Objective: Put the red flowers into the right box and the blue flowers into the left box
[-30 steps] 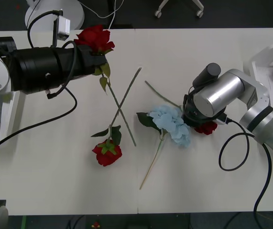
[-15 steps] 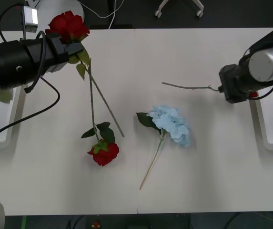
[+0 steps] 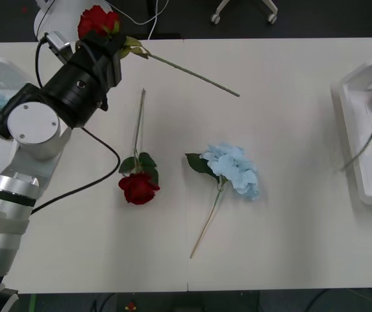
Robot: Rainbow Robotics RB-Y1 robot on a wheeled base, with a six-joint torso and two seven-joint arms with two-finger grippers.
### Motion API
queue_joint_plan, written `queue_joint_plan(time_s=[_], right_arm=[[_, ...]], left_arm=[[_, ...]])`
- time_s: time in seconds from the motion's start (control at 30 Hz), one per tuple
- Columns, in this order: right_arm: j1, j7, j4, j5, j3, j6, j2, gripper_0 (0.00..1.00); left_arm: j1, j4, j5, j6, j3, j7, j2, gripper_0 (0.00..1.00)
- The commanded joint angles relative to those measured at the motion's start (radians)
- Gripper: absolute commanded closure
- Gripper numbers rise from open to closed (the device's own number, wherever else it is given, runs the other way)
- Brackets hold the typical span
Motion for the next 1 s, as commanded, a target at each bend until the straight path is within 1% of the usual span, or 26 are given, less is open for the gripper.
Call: queue_joint_plan(time_s=[0.03, 0.1, 0.2, 0.27, 0.3, 0.4, 0.53, 0.6, 0.63, 0.67, 0.7, 0.73, 0.8, 0.83, 0.9, 0.93, 1.0], right_arm=[[-0.031, 0.146, 0.048, 0.089, -0.028, -0.054, -0.053, 1.0], [-0.034, 0.2, 0.069, 0.122, -0.028, -0.068, -0.055, 1.0], [-0.034, 0.295, 0.099, 0.172, -0.029, -0.095, -0.058, 1.0], [-0.036, 0.368, 0.138, 0.212, -0.029, -0.126, -0.058, 1.0], [-0.036, 0.379, 0.149, 0.214, -0.029, -0.135, -0.058, 1.0], [-0.036, 0.402, 0.227, 0.191, -0.026, -0.2, -0.05, 1.0], [-0.036, 0.41, 0.29, 0.186, 0.005, -0.264, -0.036, 1.0], [-0.036, 0.407, 0.312, 0.195, 0.026, -0.299, -0.032, 1.0], [-0.036, 0.402, 0.326, 0.197, 0.038, -0.322, -0.03, 0.97], [-0.036, 0.402, 0.335, 0.197, 0.043, -0.333, -0.027, 0.89], [-0.036, 0.397, 0.349, 0.195, 0.046, -0.35, -0.026, 0.73], [-0.036, 0.393, 0.361, 0.195, 0.046, -0.358, -0.026, 0.62], [-0.036, 0.393, 0.365, 0.194, 0.045, -0.359, -0.026, 0.49], [-0.036, 0.391, 0.365, 0.181, 0.04, -0.359, -0.027, 0.4], [-0.036, 0.388, 0.365, 0.131, 0.028, -0.353, -0.036, 0.27], [-0.036, 0.388, 0.365, 0.111, 0.023, -0.35, -0.041, 0.24], [-0.036, 0.394, 0.365, 0.026, -0.003, -0.332, -0.061, 0.14]], left_arm=[[-0.039, -0.002, 0.041, -0.023, -0.002, -0.011, -0.007, 1.0], [-0.039, -0.002, 0.031, 0.001, -0.002, -0.018, -0.005, 1.0], [-0.038, -0.002, -0.043, 0.081, 0.01, -0.034, -0.002, 1.0], [-0.039, -0.007, -0.111, 0.184, 0.033, -0.044, -0.002, 1.0], [-0.039, -0.01, -0.126, 0.211, 0.041, -0.049, -0.002, 1.0], [-0.039, -0.02, -0.186, 0.405, 0.093, -0.127, -0.002, 1.0], [-0.039, -0.034, -0.181, 0.581, 0.139, -0.212, -0.002, 1.0], [-0.039, -0.042, -0.18, 0.642, 0.155, -0.236, -0.002, 1.0], [-0.039, -0.045, -0.178, 0.679, 0.167, -0.241, -0.002, 1.0], [-0.039, -0.048, -0.178, 0.695, 0.172, -0.241, -0.003, 1.0], [-0.039, -0.054, -0.178, 0.724, 0.181, -0.242, -0.003, 1.0], [-0.041, -0.065, -0.178, 0.748, 0.193, -0.244, -0.003, 1.0], [-0.047, -0.074, -0.18, 0.796, 0.213, -0.247, -0.003, 1.0], [-0.053, -0.08, -0.18, 0.834, 0.228, -0.248, -0.003, 1.0], [-0.066, -0.094, -0.18, 0.897, 0.253, -0.25, -0.003, 1.0], [-0.069, -0.099, -0.178, 0.912, 0.261, -0.25, -0.003, 1.0], [-0.075, -0.117, -0.161, 0.94, 0.268, -0.245, -0.003, 1.0]])
